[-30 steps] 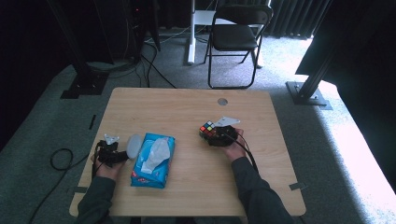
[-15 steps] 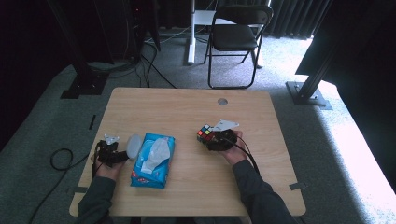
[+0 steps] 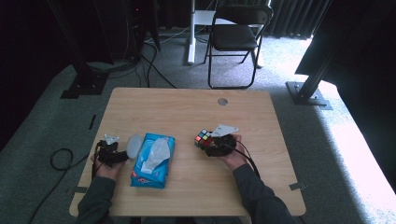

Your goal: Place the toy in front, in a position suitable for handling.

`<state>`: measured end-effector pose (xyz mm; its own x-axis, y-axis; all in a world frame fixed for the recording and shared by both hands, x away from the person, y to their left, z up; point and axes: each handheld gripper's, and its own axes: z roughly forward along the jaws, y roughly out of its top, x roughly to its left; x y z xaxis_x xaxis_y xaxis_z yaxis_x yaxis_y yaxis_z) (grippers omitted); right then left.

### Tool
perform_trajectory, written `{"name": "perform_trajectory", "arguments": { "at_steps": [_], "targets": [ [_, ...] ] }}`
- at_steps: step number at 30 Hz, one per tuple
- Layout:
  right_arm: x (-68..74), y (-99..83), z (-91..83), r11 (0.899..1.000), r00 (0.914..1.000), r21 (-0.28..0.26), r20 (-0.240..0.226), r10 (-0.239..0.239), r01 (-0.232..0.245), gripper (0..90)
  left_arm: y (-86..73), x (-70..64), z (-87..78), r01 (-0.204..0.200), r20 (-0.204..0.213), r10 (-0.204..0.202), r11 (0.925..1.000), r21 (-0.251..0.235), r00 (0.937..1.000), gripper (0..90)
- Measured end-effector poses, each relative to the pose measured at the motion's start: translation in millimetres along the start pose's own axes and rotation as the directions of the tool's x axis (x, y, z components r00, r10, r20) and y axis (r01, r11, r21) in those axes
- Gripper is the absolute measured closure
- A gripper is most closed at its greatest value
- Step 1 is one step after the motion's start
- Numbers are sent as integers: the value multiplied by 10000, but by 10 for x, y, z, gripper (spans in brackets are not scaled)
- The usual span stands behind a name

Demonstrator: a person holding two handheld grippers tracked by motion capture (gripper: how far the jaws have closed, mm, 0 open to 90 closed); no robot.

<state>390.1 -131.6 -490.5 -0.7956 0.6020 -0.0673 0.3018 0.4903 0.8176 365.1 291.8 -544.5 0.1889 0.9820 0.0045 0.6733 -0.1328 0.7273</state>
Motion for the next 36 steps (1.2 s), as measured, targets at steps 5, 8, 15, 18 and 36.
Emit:
{"name": "perform_trajectory", "arguments": {
  "at_steps": [5,8,15,18,36],
  "targets": [
    [53,-23,-33,10000,9999,3,-137,-58,58,339,0,0,0,-1,-3,1,10000,-2,10000,252],
    [93,-42,-50,9999,9996,38,-228,-152,153,339,0,0,0,-3,-1,3,10000,-1,10000,252],
    [181,-101,-60,9994,9986,180,-436,-293,301,339,0,0,0,-3,0,3,10000,-2,10000,252],
    [212,-133,-56,9992,9981,221,-524,-313,325,339,0,0,0,-2,0,2,10000,-2,10000,252],
    [312,-249,-60,9982,9944,369,-965,-430,467,339,0,0,0,-2,1,2,10000,1,10000,253]
  ]
}}
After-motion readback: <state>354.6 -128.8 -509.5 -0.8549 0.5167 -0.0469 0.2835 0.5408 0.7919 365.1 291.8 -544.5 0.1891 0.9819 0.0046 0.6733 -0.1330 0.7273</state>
